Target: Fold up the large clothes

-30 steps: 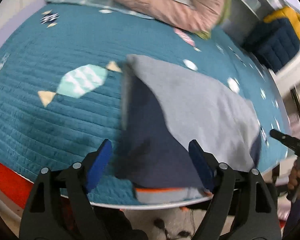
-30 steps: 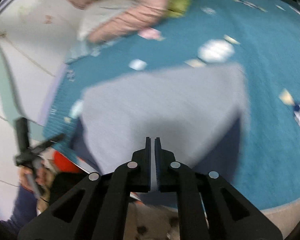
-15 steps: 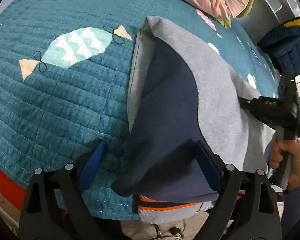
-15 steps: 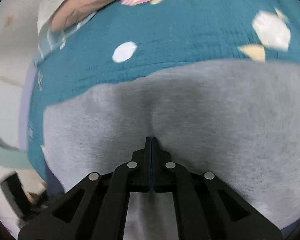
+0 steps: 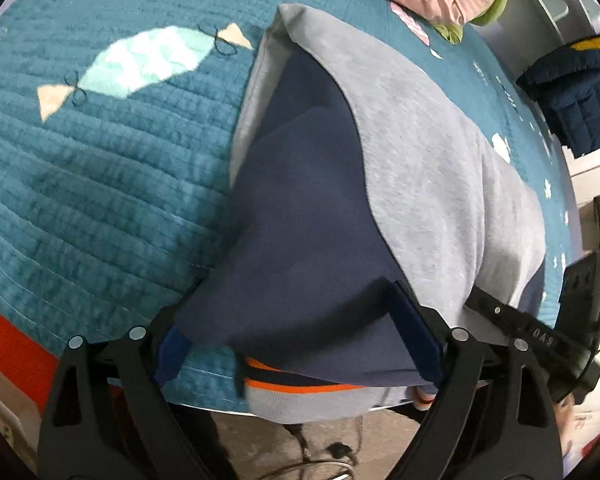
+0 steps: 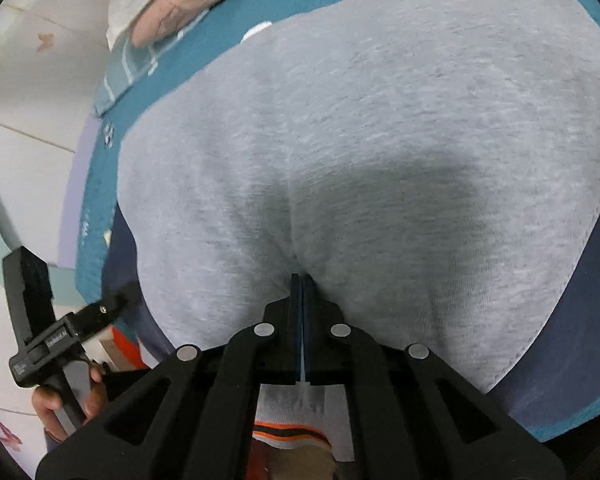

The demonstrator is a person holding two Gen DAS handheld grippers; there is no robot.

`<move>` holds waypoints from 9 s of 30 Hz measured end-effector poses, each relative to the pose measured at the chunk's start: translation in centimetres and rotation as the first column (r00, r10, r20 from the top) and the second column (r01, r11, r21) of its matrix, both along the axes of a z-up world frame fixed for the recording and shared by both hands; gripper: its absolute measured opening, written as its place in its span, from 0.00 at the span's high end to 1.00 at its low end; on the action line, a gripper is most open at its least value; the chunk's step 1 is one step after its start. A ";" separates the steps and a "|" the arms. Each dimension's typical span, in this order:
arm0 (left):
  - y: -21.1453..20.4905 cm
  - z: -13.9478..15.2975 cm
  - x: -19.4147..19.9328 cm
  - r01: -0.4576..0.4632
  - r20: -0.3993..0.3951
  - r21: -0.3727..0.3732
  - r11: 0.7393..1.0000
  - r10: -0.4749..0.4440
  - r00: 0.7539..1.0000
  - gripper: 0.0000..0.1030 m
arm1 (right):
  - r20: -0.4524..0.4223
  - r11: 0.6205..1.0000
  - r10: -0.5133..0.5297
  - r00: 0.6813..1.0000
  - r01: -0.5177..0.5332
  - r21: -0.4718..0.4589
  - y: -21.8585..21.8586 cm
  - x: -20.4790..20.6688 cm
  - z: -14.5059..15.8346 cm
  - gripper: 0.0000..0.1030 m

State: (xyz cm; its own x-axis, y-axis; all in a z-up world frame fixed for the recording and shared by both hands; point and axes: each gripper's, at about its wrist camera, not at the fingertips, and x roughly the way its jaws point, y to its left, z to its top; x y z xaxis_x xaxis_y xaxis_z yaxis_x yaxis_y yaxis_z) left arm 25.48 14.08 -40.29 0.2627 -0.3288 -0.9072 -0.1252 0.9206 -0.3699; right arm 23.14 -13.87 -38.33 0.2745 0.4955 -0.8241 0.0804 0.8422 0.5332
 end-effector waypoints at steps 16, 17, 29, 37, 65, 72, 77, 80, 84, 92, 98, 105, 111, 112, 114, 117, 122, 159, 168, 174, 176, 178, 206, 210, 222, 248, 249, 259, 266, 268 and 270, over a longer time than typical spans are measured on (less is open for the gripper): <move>1.9 2.1 -2.8 -0.060 -0.015 -0.116 0.991 0.058 0.998 0.88 | 0.284 0.998 0.060 0.957 -0.057 -0.017 5.3 -6.4 5.3 0.57; 1.6 3.0 -2.8 -0.049 0.002 -0.123 0.991 0.050 0.999 0.88 | 0.298 0.998 0.069 0.952 -0.065 -0.023 6.0 -6.2 5.4 0.57; -4.3 10.9 -2.5 0.077 0.145 -0.125 0.989 -0.058 0.988 0.89 | 0.461 0.979 0.199 0.865 -0.192 -0.062 11.7 -7.2 8.8 0.37; -6.4 12.4 -2.1 0.120 0.165 -0.145 0.982 -0.096 0.982 0.89 | 0.489 0.976 0.216 0.845 -0.175 -0.128 12.2 -4.7 8.4 0.38; -18.5 6.5 -0.2 0.227 0.135 0.030 0.973 -0.229 0.964 0.58 | 0.026 0.747 -0.610 0.792 0.564 0.353 -14.4 -8.8 -0.4 0.87; -17.7 2.6 0.4 0.168 0.087 0.038 0.985 -0.171 0.982 0.39 | 0.090 0.801 -0.579 0.810 0.545 0.246 -16.2 -9.1 2.8 0.59; -16.7 1.9 0.1 0.153 0.070 -0.008 0.988 -0.152 0.986 0.31 | 0.086 0.822 -0.562 0.822 0.545 0.167 -18.0 -9.4 2.1 0.42; -16.3 1.5 -0.2 0.150 0.079 -0.011 0.989 -0.149 0.986 0.30 | 0.010 0.833 -0.527 0.850 0.514 0.203 -17.9 -8.1 -0.2 0.42; -16.3 1.7 -0.3 0.148 0.085 -0.020 0.989 -0.146 0.986 0.29 | 0.004 0.840 -0.496 0.868 0.479 0.255 -17.7 -6.9 -1.5 0.37; -15.9 0.0 -0.5 0.146 0.010 -0.182 0.972 -0.147 0.989 0.29 | 0.006 0.849 -0.445 0.895 0.420 0.321 -18.0 -4.1 -2.6 0.31; -16.9 -0.9 -0.6 0.153 -0.017 -0.247 0.957 -0.162 0.987 0.29 | 0.011 0.857 -0.390 0.921 0.359 0.371 -17.4 -3.2 -2.2 0.32; -20.3 0.7 -0.3 0.252 0.061 -0.109 0.962 -0.247 0.967 0.47 | 0.050 0.893 -0.357 0.933 0.324 0.312 -15.6 -1.7 -1.7 0.68; -20.3 3.5 -1.1 0.289 0.173 -0.012 0.957 -0.283 0.944 0.66 | 0.152 0.950 -0.288 0.946 0.262 0.170 -12.5 -0.9 1.8 0.74; -20.0 4.5 -1.0 0.289 0.201 0.004 0.957 -0.284 0.938 0.67 | 0.171 0.956 -0.274 0.946 0.247 0.161 -12.0 -0.7 2.4 0.75; -19.4 6.0 -0.6 0.292 0.243 0.023 0.956 -0.289 0.926 0.68 | 0.216 0.964 -0.250 0.944 0.223 0.144 -10.7 -0.4 3.7 0.75; -18.2 8.7 0.2 0.285 0.305 0.068 0.956 -0.292 0.907 0.69 | 0.278 0.974 -0.215 0.936 0.183 0.136 -8.3 0.8 5.8 0.75; -13.8 12.2 2.4 0.232 0.380 0.124 0.965 -0.262 0.887 0.69 | 0.352 0.984 -0.142 0.925 0.093 0.153 -3.6 4.1 8.2 0.75; 18.0 5.8 4.3 -0.206 0.283 0.329 0.921 0.112 0.953 0.26 | 0.180 0.993 0.064 0.982 -0.081 0.086 23.5 11.1 -1.5 0.39; 13.2 12.9 -2.3 -0.191 0.364 0.408 0.893 0.033 0.931 0.19 | 0.080 1.000 0.013 0.997 -0.013 -0.006 16.6 7.1 0.3 0.35; 7.0 18.7 -6.9 -0.162 0.456 0.424 0.891 -0.056 0.888 0.14 | 0.226 0.998 0.056 0.972 -0.054 -0.014 13.4 2.5 8.0 0.35; 4.8 20.4 -8.4 -0.148 0.485 0.431 0.890 -0.090 0.870 0.13 | 0.290 0.998 0.065 0.955 -0.066 -0.008 11.9 0.1 11.1 0.35; 2.1 22.2 -10.1 -0.139 0.511 0.440 0.887 -0.120 0.851 0.12 | 0.351 0.997 0.080 0.933 -0.074 -0.031 11.0 -2.2 14.2 0.35; -11.3 38.4 -26.2 -0.234 0.737 0.400 0.886 -0.160 0.656 0.05 | 0.719 0.958 0.093 0.688 0.136 -0.254 0.0 -21.4 34.4 0.13; -12.3 39.6 -27.7 -0.250 0.768 0.405 0.879 -0.178 0.616 0.05 | 0.758 0.948 0.089 0.646 0.179 -0.264 -0.4 -22.8 35.7 0.09; -14.1 41.2 -30.2 -0.245 0.812 0.408 0.880 -0.226 0.538 0.05 | 0.830 0.925 0.096 0.550 0.259 -0.279 -1.0 -26.0 38.0 0.08; -13.9 41.5 -31.3 -0.255 0.840 0.385 0.887 -0.223 0.494 0.05 | 0.856 0.917 0.067 0.513 0.306 -0.255 -1.7 -26.9 38.3 0.08; -14.0 41.5 -31.3 -0.255 0.840 0.385 0.887 -0.223 0.494 0.05 | 0.855 0.917 0.067 0.514 0.307 -0.256 -1.6 -26.8 38.3 0.08; -14.4 41.5 -31.2 -0.256 0.838 0.385 0.887 -0.220 0.499 0.05 | 0.856 0.913 0.064 0.513 0.316 -0.257 -1.5 -26.8 38.2 0.08; -14.5 41.3 -31.1 -0.256 0.836 0.388 0.885 -0.221 0.503 0.05 | 0.854 0.915 0.061 0.517 0.313 -0.255 -1.5 -26.9 38.2 0.08; -14.6 41.3 -31.1 -0.257 0.836 0.388 0.885 -0.221 0.502 0.05 | 0.854 0.914 0.061 0.517 0.314 -0.256 -1.6 -26.8 38.2 0.08; -14.5 41.3 -31.1 -0.256 0.836 0.387 0.886 -0.221 0.502 0.05 | 0.854 0.914 0.062 0.516 0.315 -0.257 -1.6 -26.8 38.2 0.08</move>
